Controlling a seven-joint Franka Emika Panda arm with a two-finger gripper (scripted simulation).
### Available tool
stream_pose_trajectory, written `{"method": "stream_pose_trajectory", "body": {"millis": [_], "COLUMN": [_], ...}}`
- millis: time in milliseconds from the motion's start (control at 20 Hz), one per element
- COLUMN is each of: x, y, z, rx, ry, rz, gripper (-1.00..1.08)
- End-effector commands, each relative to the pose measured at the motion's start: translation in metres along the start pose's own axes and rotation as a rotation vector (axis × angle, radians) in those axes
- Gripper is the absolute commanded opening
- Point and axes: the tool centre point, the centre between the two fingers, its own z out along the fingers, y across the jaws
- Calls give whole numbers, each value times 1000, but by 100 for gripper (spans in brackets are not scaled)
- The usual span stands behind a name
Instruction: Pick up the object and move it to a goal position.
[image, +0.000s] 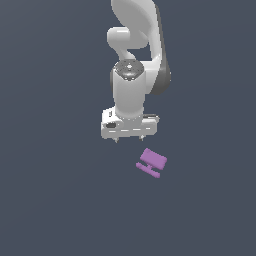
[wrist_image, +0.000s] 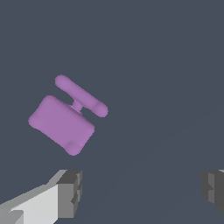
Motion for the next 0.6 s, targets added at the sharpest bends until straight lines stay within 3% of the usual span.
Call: {"method": "stream_pose_trajectory", "body": {"millis": [0,550], "x": [3,24], "y": [-1,-12], "z": [4,35], "rx": [8,89], "ry": [-10,-75], "rz": [-25,-226], "gripper": [108,108]}}
